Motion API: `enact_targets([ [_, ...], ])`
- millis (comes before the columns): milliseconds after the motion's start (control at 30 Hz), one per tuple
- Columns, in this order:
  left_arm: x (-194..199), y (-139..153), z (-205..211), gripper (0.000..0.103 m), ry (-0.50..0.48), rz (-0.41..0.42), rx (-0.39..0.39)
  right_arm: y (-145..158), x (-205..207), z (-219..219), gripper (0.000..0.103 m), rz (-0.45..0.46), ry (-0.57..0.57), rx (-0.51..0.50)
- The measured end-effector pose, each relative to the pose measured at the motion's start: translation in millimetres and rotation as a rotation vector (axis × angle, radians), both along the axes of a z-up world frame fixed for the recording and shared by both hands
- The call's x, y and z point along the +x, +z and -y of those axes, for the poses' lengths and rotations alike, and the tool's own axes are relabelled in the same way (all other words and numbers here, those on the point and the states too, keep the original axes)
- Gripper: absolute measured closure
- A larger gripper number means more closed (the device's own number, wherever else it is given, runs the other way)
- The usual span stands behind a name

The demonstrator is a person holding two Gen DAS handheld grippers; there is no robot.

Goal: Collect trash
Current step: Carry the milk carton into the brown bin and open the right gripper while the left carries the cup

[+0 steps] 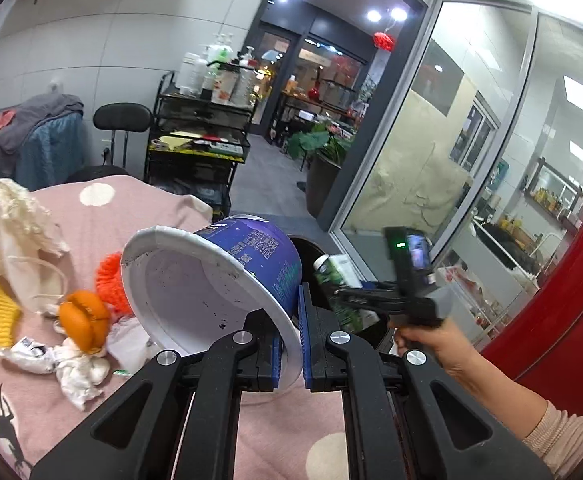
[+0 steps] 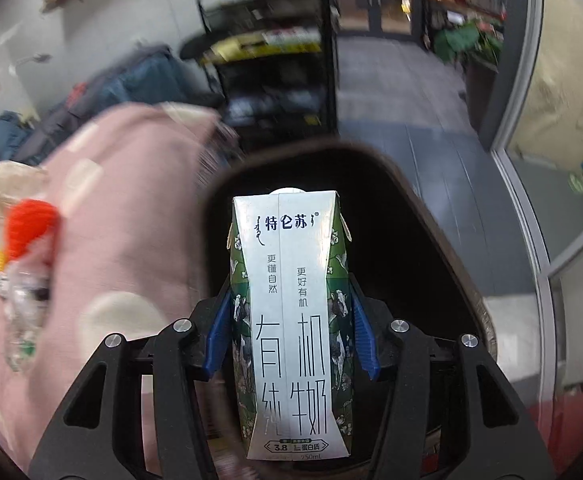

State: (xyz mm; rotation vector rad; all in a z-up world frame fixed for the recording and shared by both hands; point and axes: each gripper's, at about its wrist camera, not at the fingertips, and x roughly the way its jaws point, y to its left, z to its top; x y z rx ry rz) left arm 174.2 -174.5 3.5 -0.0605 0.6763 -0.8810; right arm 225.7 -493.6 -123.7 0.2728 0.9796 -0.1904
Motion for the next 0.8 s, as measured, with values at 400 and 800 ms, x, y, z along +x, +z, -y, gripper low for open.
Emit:
enact_targets([
  [400,6,-6,63,0.095,-0.082,-0.035,0.057,-84,38,16,0.051,-0.374,0.005,0.002],
  [800,13,-16,99,0.095,-0.128,-0.106,0.08,-75,26,26,0.038,-0.334,-0.007,0.047],
])
